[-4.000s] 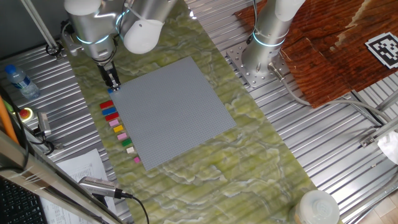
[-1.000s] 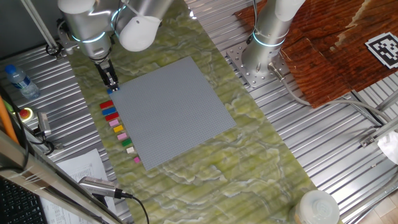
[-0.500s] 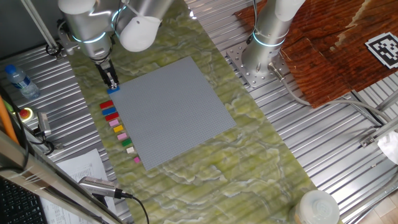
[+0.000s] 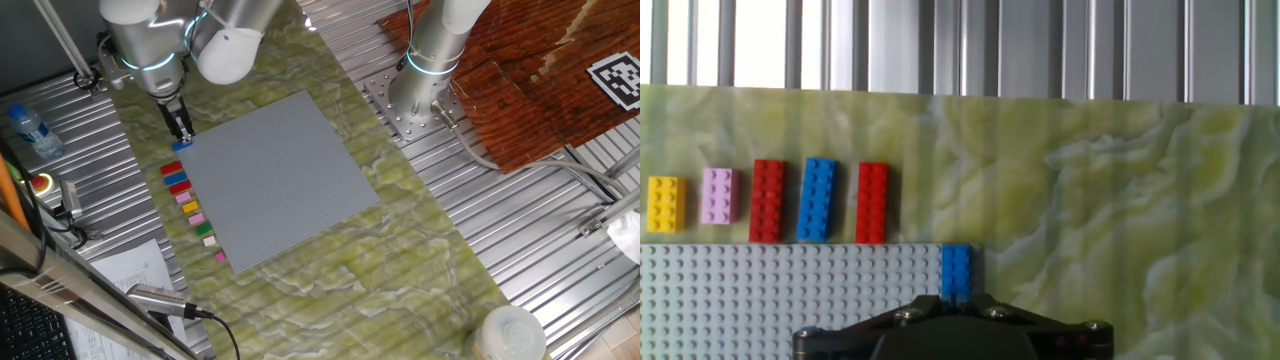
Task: Stack small Lego blocks randomly, one at a time
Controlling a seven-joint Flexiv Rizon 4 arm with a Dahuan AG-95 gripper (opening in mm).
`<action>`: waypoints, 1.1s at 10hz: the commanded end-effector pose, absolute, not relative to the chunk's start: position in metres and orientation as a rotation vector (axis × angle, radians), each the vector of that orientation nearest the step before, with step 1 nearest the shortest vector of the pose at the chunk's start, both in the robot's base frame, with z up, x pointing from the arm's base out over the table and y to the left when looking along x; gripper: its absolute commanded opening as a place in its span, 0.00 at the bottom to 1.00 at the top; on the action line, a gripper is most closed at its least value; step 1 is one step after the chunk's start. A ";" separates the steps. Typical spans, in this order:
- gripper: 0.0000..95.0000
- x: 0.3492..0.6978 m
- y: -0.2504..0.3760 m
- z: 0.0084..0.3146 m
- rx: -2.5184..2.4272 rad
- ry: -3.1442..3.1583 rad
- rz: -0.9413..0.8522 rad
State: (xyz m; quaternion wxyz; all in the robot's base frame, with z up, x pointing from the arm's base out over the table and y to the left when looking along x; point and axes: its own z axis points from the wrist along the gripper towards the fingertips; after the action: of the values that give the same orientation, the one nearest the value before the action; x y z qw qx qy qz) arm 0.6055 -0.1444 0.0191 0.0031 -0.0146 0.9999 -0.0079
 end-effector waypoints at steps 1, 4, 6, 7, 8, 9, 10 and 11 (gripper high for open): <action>0.00 0.606 -0.145 0.003 -0.052 3.138 -0.025; 0.00 0.606 -0.145 0.000 -0.058 3.140 -0.024; 0.00 0.606 -0.145 0.000 -0.054 3.144 -0.024; 0.00 0.606 -0.145 0.000 -0.056 3.144 -0.025; 0.00 0.606 -0.145 0.003 -0.066 3.143 -0.028; 0.00 0.605 -0.144 0.013 -0.083 3.143 -0.027; 0.00 0.605 -0.144 0.023 -0.094 3.145 -0.026; 0.00 0.604 -0.141 0.044 -0.120 3.151 -0.020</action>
State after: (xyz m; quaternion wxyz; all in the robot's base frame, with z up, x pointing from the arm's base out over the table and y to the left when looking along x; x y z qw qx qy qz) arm 0.6034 -0.1419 0.0261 -0.0055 -0.0383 0.9992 -0.0080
